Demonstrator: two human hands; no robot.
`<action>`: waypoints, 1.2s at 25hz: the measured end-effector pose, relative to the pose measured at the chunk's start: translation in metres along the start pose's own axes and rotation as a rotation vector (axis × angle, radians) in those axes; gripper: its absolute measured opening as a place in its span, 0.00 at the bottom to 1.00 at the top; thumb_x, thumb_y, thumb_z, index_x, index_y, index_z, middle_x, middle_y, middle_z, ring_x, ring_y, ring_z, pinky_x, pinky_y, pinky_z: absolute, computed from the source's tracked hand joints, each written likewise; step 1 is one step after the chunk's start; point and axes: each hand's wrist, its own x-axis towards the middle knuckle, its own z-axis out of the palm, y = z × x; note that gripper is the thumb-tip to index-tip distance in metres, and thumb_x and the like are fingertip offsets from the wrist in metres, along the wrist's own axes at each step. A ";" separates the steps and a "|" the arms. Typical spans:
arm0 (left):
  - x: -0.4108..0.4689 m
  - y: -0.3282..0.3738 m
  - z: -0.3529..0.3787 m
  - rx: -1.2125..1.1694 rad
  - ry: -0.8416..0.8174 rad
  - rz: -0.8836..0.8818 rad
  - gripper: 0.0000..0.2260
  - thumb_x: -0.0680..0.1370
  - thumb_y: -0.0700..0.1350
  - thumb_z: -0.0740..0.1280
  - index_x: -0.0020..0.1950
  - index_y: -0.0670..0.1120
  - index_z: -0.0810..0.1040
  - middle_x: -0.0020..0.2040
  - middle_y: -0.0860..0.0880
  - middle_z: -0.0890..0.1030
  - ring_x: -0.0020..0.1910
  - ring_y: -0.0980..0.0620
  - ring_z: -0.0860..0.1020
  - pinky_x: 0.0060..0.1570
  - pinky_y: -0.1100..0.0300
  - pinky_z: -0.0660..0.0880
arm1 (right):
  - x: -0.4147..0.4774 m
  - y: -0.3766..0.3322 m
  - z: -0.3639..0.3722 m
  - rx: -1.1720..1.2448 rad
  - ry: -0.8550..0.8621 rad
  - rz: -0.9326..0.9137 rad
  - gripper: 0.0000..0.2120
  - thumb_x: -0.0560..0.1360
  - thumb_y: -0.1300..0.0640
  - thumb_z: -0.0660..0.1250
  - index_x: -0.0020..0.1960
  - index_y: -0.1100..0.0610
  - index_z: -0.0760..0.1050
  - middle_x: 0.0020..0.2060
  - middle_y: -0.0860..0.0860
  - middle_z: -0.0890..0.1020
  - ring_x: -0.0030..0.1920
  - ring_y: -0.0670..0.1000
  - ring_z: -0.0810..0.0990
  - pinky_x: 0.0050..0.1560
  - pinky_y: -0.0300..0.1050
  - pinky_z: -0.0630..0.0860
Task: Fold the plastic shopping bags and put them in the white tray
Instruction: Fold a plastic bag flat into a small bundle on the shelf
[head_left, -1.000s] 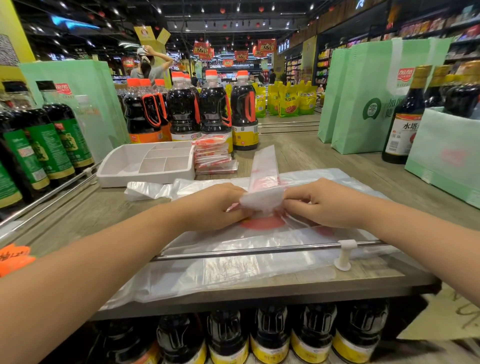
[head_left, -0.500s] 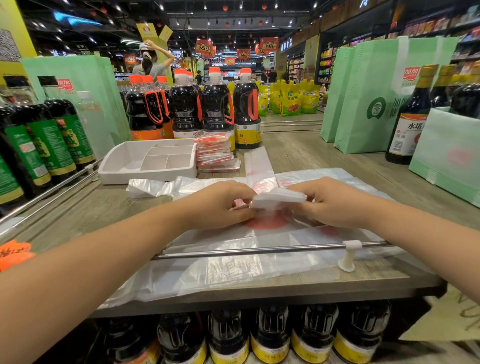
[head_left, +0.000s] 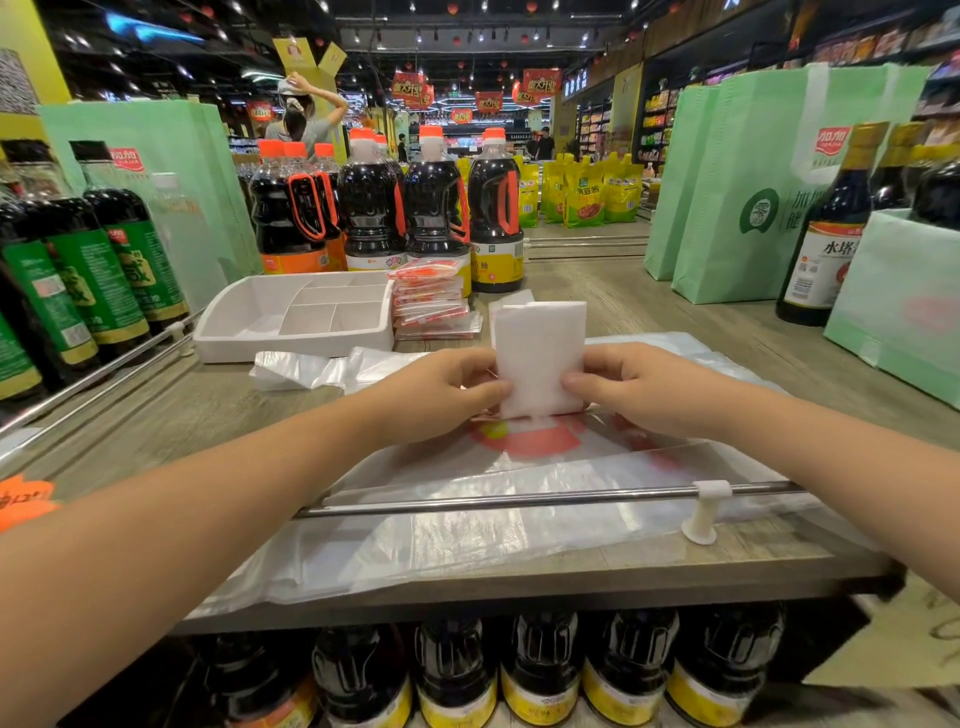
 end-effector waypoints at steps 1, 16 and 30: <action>0.002 -0.001 0.001 -0.040 0.008 -0.032 0.08 0.82 0.50 0.64 0.59 0.53 0.80 0.51 0.55 0.84 0.51 0.53 0.81 0.58 0.54 0.77 | 0.003 0.000 0.001 0.037 0.005 0.023 0.08 0.82 0.47 0.62 0.55 0.44 0.79 0.45 0.53 0.84 0.36 0.52 0.77 0.42 0.50 0.77; 0.016 0.006 0.013 0.200 0.117 -0.295 0.19 0.80 0.59 0.63 0.37 0.47 0.77 0.29 0.53 0.77 0.28 0.56 0.74 0.32 0.60 0.68 | 0.028 -0.005 0.010 -0.158 0.022 0.290 0.17 0.79 0.42 0.64 0.39 0.54 0.74 0.28 0.49 0.78 0.29 0.49 0.76 0.31 0.42 0.69; 0.010 0.002 0.011 0.283 0.118 -0.124 0.32 0.74 0.59 0.72 0.74 0.49 0.64 0.71 0.47 0.67 0.65 0.50 0.71 0.64 0.54 0.71 | 0.020 -0.002 0.015 -0.475 0.039 0.030 0.31 0.81 0.45 0.60 0.80 0.53 0.55 0.77 0.49 0.62 0.74 0.50 0.64 0.69 0.42 0.61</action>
